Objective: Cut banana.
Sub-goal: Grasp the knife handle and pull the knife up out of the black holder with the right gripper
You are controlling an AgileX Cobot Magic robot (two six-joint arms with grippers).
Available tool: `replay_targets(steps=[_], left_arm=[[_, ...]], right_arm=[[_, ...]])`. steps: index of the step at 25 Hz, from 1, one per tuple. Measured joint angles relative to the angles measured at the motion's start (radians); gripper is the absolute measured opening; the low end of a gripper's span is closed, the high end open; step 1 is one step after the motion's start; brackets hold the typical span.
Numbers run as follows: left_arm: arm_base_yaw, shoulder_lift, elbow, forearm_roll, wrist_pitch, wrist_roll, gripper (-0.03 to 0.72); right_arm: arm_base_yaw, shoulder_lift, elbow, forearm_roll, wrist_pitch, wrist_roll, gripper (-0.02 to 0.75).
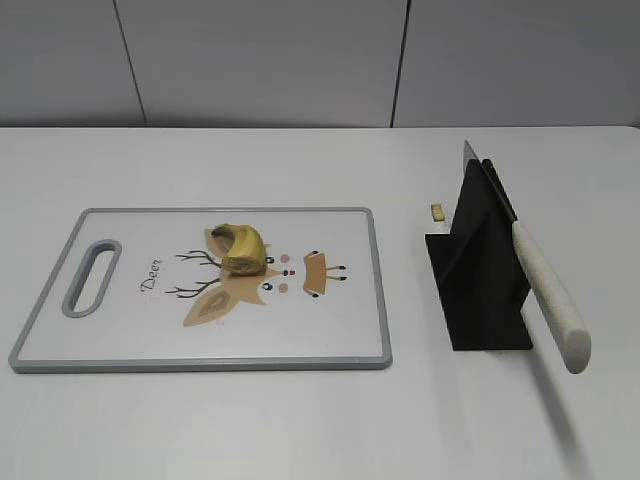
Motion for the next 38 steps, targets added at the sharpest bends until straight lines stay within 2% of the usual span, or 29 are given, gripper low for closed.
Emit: replay_targets(steps=[38], left_arm=[[0.000, 0.000, 0.000, -0.002, 0.000, 0.000, 0.235]], right_arm=[[0.000, 0.000, 0.000, 0.002, 0.000, 0.000, 0.565]])
